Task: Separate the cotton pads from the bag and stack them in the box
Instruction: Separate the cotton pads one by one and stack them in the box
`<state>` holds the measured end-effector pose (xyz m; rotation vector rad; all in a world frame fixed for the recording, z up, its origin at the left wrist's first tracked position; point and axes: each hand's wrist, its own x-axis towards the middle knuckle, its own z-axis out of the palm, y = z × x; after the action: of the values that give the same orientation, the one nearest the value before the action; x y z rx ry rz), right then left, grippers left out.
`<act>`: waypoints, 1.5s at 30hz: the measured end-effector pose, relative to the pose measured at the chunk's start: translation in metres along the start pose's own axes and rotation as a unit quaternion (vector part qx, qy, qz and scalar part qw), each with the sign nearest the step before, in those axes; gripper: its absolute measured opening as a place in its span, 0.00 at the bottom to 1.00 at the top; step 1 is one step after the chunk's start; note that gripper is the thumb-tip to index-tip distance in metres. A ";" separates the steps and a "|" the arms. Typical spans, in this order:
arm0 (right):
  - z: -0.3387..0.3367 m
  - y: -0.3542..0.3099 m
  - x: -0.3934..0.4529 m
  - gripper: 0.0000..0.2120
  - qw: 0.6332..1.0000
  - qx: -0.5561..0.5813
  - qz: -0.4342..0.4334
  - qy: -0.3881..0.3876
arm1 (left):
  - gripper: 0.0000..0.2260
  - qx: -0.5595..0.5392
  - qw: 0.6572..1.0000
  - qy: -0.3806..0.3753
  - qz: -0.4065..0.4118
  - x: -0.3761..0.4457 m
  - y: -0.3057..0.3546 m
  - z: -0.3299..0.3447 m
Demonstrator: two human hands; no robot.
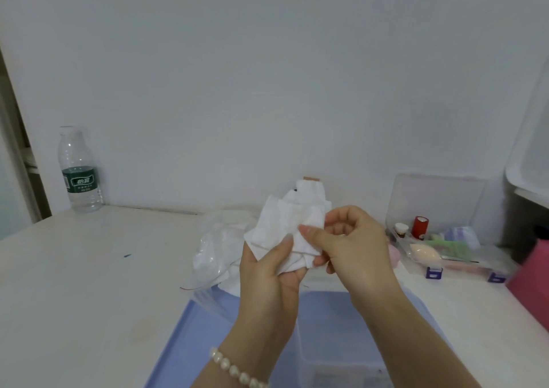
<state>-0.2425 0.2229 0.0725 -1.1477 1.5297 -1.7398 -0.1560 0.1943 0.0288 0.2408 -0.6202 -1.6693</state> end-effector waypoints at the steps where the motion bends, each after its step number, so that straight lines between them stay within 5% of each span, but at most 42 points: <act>1: -0.001 -0.001 0.000 0.12 1.000 -0.014 -0.016 0.003 | 0.26 -0.008 1.000 -0.005 -0.007 0.000 0.000 -0.001; 11: 0.002 0.003 -0.001 0.14 0.997 -0.017 -0.070 -0.023 | 0.18 -0.062 0.995 0.021 -0.072 -0.004 0.009 0.007; 16: -0.011 -0.004 0.006 0.10 0.975 0.175 0.062 -0.120 | 0.18 -0.059 0.997 0.041 -0.040 -0.001 0.010 0.006; 20: -0.025 -0.010 0.013 0.03 0.950 0.266 0.128 -0.100 | 0.21 -0.035 0.998 0.052 -0.030 -0.001 0.006 0.006; 25: -0.019 -0.010 0.008 0.03 0.959 0.208 0.115 -0.155 | 0.24 -0.019 0.999 0.027 -0.036 -0.004 0.004 0.006; 29: -0.010 -0.004 0.003 0.11 0.964 0.157 0.098 -0.191 | 0.15 0.017 0.999 0.006 -0.028 -0.005 0.001 0.005; 41: 0.003 0.008 0.001 0.04 0.986 0.118 0.064 -0.102 | 0.11 -0.020 0.997 0.063 -0.050 -0.008 -0.007 0.010; 45: 0.003 0.008 0.001 0.04 0.988 0.111 0.063 -0.088 | 0.16 -0.054 0.994 0.063 -0.073 -0.009 -0.008 0.011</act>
<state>-0.2409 0.2189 0.0648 -1.0393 1.2425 -1.6314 -0.1668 0.2061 0.0319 0.3157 -0.4242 -1.8070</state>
